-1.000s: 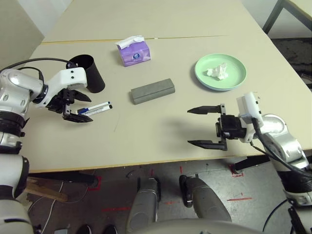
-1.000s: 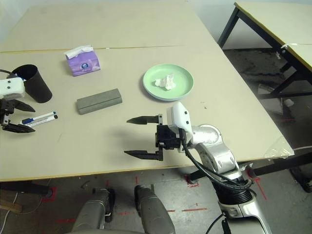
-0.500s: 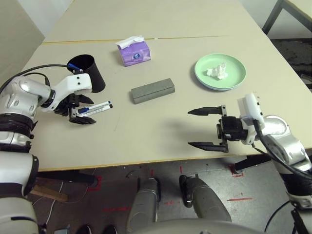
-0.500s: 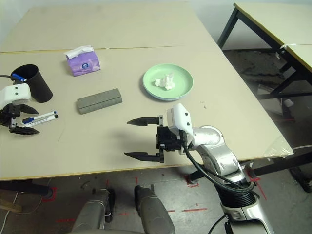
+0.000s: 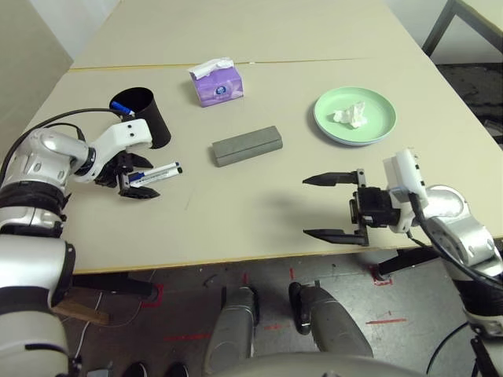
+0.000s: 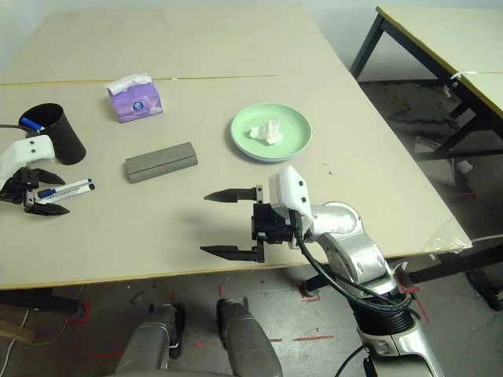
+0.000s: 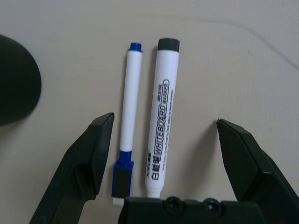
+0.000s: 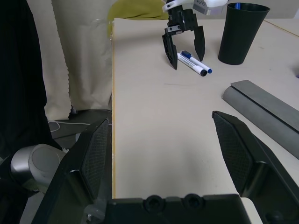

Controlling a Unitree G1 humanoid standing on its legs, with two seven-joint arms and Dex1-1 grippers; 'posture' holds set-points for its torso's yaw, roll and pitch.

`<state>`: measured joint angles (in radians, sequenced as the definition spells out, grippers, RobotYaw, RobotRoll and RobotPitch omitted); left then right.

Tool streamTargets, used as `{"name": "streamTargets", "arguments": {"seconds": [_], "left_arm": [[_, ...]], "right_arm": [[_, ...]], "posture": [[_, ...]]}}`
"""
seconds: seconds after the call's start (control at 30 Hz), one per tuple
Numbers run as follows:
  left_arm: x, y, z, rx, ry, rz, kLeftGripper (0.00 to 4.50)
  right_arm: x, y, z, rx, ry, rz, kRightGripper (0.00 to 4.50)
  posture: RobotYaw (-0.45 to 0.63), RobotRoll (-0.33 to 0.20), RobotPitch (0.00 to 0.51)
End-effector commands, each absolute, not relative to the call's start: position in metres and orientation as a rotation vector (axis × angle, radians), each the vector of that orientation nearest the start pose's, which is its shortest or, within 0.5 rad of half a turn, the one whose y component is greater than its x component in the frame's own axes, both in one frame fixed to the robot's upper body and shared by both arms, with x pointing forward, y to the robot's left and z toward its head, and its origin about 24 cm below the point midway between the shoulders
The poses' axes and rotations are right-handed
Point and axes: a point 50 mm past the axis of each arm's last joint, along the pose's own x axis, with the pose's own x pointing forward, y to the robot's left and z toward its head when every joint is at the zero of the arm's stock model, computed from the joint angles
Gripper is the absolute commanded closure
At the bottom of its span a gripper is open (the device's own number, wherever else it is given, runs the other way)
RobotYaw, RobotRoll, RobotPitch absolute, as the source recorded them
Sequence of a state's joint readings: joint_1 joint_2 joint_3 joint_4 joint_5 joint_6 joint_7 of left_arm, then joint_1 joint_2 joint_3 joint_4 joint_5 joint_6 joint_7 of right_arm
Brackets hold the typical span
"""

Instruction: Organize and tidy the items on the table.

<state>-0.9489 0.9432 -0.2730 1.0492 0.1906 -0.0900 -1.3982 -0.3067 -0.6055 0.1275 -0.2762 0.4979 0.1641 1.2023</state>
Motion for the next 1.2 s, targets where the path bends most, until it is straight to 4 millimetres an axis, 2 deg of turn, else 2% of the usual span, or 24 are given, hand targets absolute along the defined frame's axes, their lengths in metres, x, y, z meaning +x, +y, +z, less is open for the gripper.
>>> {"name": "streamTargets", "arguments": {"seconds": [0.03, 0.37, 0.5, 0.8, 1.2], "left_arm": [[0.325, 0.3335, 0.1668, 0.777, 0.813, -0.902, 0.04], [0.3223, 0.3325, 0.1599, 0.767, 0.878, -0.949, 0.04], [0.3215, 0.332, 0.1592, 0.745, 0.89, -0.96, 0.97], [0.3224, 0.33, 0.1606, 0.734, 0.877, -0.967, 4.1], [0.3214, 0.3292, 0.161, 0.711, 0.873, -0.981, 4.17]], "right_arm": [[0.2384, -0.1418, 0.1641, -0.33, -0.195, 1.5, 0.0], [0.238, -0.1407, 0.1674, -0.345, -0.207, 1.489, 0.0], [0.238, -0.141, 0.1678, -0.35, -0.209, 1.487, 0.0], [0.2388, -0.141, 0.1688, -0.358, -0.211, 1.486, 0.0], [0.2387, -0.1396, 0.1665, -0.36, -0.2, 1.496, 0.0]], "posture": [[-0.16, 0.0, 0.19], [-0.18, 0.0, 0.18], [-0.18, 0.0, 0.178], [-0.18, 0.0, 0.176], [-0.17, 0.0, 0.182]]}}
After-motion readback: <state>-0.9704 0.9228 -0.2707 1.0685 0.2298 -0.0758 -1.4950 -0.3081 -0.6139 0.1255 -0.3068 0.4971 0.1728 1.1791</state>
